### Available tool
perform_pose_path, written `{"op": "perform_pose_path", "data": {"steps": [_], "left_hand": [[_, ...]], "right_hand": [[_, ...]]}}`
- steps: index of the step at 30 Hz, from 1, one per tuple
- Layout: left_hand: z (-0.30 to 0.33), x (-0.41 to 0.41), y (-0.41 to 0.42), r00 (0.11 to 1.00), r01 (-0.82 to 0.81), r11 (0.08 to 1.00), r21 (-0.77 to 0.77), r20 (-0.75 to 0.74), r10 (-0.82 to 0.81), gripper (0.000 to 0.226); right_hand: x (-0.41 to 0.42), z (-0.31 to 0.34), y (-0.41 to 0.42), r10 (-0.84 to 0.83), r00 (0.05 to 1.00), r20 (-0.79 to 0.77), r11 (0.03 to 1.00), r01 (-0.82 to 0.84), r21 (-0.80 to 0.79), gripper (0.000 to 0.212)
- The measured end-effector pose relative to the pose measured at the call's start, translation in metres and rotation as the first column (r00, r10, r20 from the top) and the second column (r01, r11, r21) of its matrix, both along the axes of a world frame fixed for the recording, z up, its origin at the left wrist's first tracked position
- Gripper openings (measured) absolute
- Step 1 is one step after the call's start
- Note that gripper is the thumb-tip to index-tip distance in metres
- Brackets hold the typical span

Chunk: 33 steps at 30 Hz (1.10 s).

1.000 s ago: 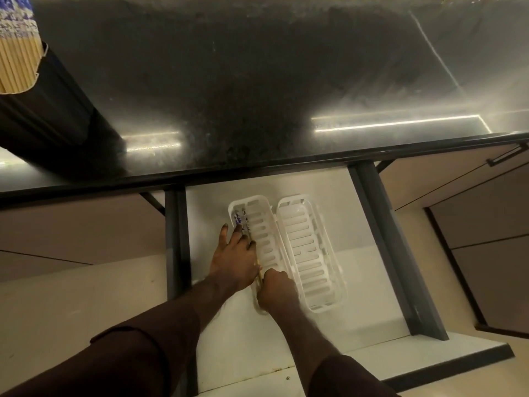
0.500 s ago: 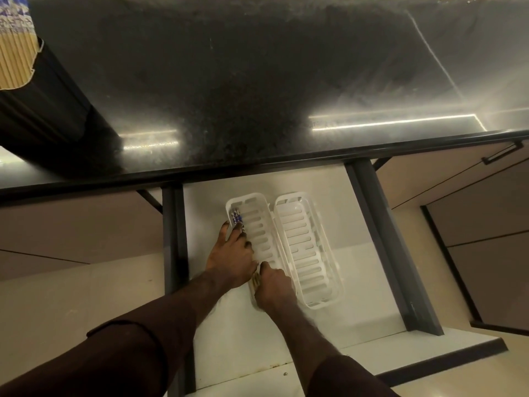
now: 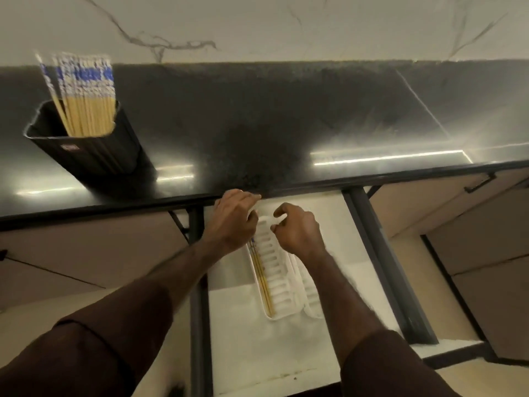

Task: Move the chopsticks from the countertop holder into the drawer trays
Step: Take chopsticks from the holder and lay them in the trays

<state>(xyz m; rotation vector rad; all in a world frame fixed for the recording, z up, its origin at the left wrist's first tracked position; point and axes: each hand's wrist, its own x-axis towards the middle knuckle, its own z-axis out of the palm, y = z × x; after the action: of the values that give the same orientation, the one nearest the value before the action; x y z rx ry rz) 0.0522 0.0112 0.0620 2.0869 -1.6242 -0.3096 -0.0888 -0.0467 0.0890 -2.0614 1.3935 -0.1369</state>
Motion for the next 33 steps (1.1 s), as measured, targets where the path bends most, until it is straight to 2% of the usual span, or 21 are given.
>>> {"op": "perform_pose_path", "data": {"steps": [5, 8, 18, 23, 33], "left_hand": [[0.079, 0.060, 0.031, 0.985, -0.123, 0.962, -0.242, -0.152, 0.088, 0.041], [0.108, 0.110, 0.071, 0.975, -0.189, 0.925, -0.329, -0.177, 0.136, 0.042], [0.167, 0.260, 0.179, 0.971, -0.223, 0.880, -0.419, -0.172, 0.164, 0.049], [0.178, 0.299, 0.183, 0.971, -0.232, 0.849, -0.475, -0.172, 0.169, 0.047], [0.155, 0.370, 0.132, 0.962, -0.240, 0.897, -0.372, -0.217, 0.167, 0.050]], "right_hand": [[0.050, 0.072, 0.026, 0.028, 0.991, 0.132, 0.987, -0.007, -0.158, 0.022], [0.096, 0.100, 0.057, 0.048, 0.982, 0.182, 0.977, -0.008, -0.215, 0.022], [0.251, 0.155, 0.151, 0.170, 0.923, 0.346, 0.948, -0.057, -0.313, 0.019], [0.298, 0.167, 0.159, 0.217, 0.900, 0.377, 0.931, -0.074, -0.358, 0.022], [0.385, 0.139, 0.103, 0.170, 0.924, 0.341, 0.958, -0.074, -0.278, 0.018]]}}
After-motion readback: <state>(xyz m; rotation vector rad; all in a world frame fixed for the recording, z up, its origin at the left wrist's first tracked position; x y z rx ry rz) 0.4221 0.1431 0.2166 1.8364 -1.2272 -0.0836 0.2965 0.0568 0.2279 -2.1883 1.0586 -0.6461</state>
